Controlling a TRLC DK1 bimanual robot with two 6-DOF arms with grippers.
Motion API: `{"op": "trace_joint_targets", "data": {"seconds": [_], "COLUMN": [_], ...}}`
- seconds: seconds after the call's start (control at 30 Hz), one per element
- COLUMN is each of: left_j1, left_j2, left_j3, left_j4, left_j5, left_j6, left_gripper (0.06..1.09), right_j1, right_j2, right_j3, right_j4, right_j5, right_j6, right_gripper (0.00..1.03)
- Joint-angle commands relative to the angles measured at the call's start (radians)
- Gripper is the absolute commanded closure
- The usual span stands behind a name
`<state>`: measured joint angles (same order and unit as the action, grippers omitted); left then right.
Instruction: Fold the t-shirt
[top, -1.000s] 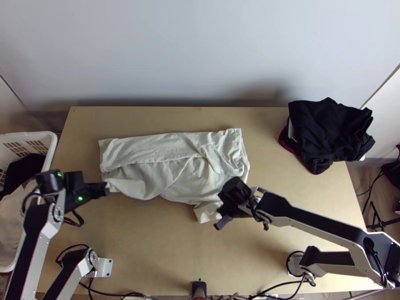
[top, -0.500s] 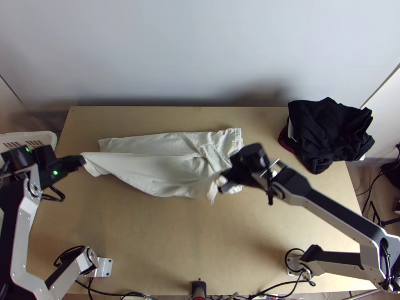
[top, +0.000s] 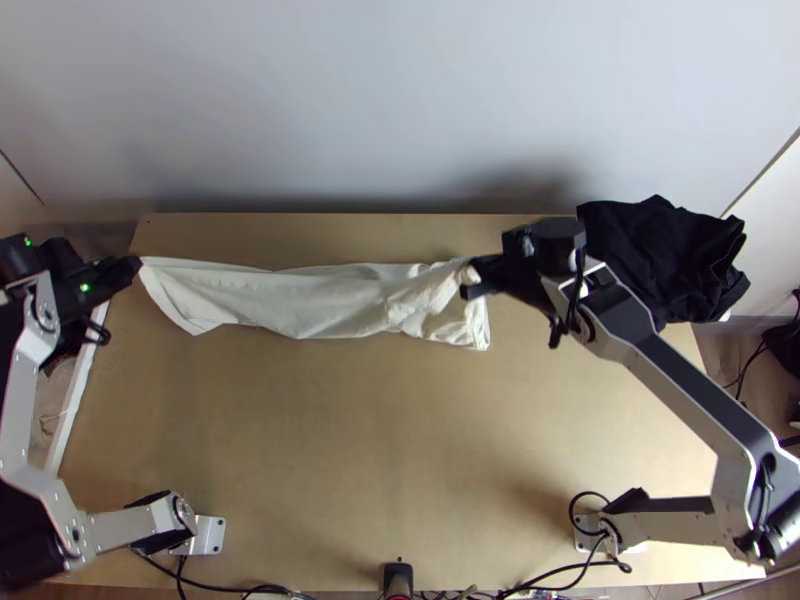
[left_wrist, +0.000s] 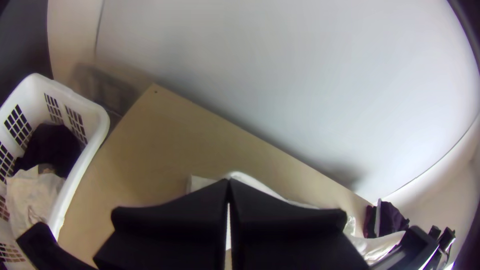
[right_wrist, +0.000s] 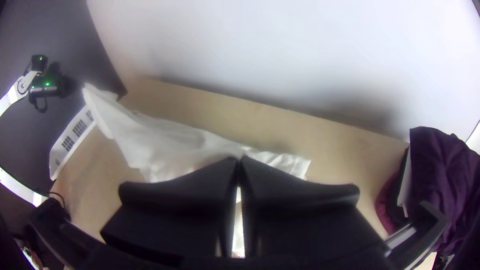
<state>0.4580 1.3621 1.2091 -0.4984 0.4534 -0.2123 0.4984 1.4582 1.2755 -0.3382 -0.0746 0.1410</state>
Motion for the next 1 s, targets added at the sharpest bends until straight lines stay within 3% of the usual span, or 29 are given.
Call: {"op": "trace_joint_targets", "data": {"seconds": [0.0,0.43,0.83,0.97], "left_j1": [-0.028,-0.005,-0.024,-0.062], "left_j2": [0.196,0.474,0.562,0.554], "left_j3": [0.092,0.113,0.193,0.198], "left_j4": [0.018,0.124,0.029,-0.072], "left_j5": [-0.002,-0.071,-0.085,-0.081], "left_j6": [-0.019,0.016,0.036,0.08], "left_gripper": [1.04,1.04,1.03,0.86], "right_j1": [-0.06,-0.116,-0.121,-0.118], "right_j2": [0.108,0.358,0.444,0.432], "right_j3": [0.054,0.076,0.036,-0.004], "right_j4": [0.074,0.179,0.205,0.205], "right_j5": [0.024,0.062,0.065,0.067], "right_j6": [0.0,-0.018,-0.018,-0.018], "right_gripper": [1.0,1.0,1.0,1.0]}}
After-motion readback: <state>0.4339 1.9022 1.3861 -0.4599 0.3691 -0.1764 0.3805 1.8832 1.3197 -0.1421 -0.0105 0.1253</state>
